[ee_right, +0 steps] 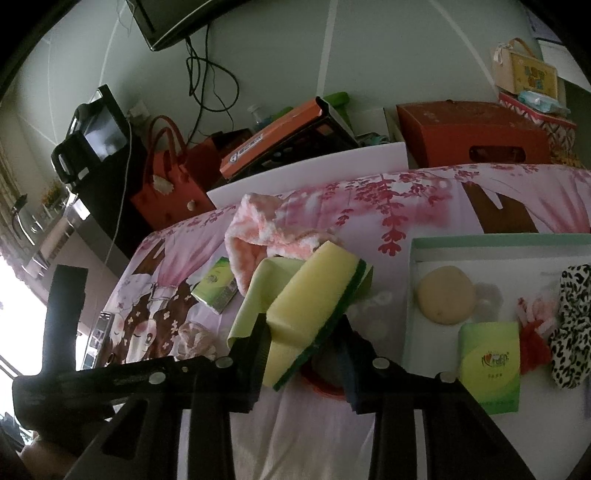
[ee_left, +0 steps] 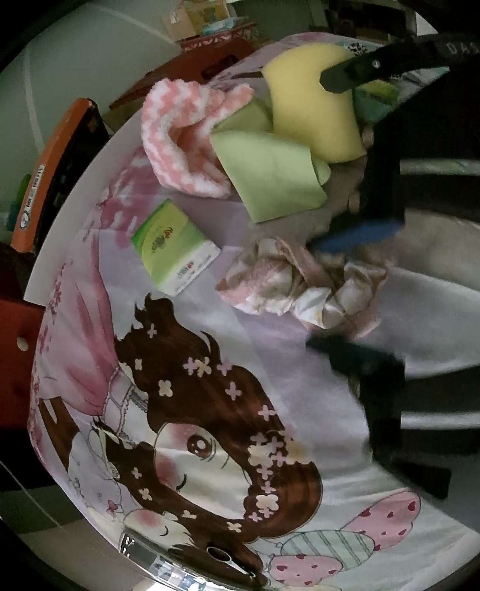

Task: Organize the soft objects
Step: 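Grasp the yellow-green scrub sponge with the right tool while the left tool grasps the pink floral scrunchie, then carry the scrub sponge and floral scrunchie over the tray with both tools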

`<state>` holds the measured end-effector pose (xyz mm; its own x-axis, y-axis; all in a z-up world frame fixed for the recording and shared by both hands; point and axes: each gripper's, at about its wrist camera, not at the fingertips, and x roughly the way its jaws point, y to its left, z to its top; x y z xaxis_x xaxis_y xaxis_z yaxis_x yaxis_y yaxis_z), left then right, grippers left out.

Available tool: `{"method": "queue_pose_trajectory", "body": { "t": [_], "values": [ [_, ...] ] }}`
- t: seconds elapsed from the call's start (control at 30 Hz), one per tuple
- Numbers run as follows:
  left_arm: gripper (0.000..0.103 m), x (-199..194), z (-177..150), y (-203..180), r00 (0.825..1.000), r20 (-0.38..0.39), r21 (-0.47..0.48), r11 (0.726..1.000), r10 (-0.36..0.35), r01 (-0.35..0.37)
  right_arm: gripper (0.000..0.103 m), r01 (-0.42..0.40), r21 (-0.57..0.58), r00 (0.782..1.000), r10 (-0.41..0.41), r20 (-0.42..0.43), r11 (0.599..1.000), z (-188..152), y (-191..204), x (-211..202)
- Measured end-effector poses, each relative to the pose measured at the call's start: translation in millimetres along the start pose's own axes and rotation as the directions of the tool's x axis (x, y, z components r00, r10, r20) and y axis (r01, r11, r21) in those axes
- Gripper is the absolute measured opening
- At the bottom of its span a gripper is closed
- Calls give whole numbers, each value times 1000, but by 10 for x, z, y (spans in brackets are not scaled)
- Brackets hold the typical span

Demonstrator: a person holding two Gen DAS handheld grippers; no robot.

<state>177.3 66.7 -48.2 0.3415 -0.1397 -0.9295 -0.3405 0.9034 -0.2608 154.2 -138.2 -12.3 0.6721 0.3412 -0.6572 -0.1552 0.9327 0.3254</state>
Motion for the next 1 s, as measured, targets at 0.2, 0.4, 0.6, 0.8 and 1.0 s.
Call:
{"method": "queue_pose_trajectory", "body": {
  "t": [0.2,0.4,0.6,0.8,1.0],
  "values": [
    [20,-25,12,-11,997,16,-25,997,-79,79,37,-1,0,1000,1,0,1000,1,-2,-1],
    [18,-99,17,31,995,40,-33,995,-92,93,35,-9,4,1000,9,4,1000,1,0,-25],
    [18,-357,27,10,987,127,8,995,-98,97,34,-36,17,997,35,63,999,56,11,-217],
    [18,-699,23,-38,966,231,50,993,-118,109,34,-49,28,989,45,142,998,153,-19,-514],
    [18,-886,12,-121,950,285,80,990,-130,112,34,-5,44,985,-3,173,999,187,-132,-683]
  ]
}}
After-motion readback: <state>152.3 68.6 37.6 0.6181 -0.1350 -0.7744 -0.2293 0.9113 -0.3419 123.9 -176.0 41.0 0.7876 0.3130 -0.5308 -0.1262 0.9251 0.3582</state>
